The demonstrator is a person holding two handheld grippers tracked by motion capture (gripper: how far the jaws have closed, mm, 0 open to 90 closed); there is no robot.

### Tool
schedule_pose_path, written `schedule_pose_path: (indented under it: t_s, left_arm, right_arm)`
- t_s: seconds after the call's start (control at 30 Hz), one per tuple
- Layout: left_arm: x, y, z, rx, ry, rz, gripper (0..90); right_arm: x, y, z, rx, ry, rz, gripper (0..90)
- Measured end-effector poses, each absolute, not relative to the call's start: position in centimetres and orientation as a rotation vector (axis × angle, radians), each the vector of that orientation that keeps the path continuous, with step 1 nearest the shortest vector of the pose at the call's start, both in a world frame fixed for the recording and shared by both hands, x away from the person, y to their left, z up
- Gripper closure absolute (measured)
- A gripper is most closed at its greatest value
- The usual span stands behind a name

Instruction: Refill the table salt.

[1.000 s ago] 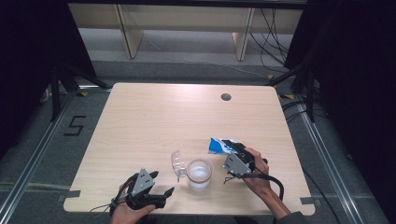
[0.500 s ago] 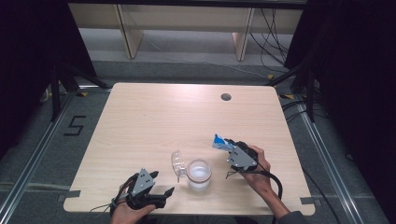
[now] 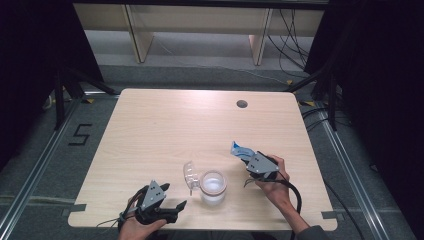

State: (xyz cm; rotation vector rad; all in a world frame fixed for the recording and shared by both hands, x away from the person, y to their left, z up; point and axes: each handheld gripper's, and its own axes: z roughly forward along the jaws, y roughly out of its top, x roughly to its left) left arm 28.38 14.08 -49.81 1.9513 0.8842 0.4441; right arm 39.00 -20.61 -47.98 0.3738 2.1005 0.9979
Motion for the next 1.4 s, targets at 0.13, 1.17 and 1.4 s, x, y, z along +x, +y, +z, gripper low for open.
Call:
schedule_pose_path:
  t_s: [0.13,1.17,1.4]
  left_arm:
    - [28.4,14.1,-49.8,1.949,0.885,0.443,20.0]
    - [28.3,14.1,-49.7,1.951,0.877,0.444,20.0]
    - [28.3,14.1,-49.8,1.943,0.881,0.441,19.9]
  right_arm:
    - [39.4,-20.9,-48.2,0.431,2.109,1.080,80.4]
    - [40.2,-23.0,-49.6,0.634,2.064,1.299,76.1]
    - [39.9,-23.2,-49.3,0.673,2.030,1.309,61.8]
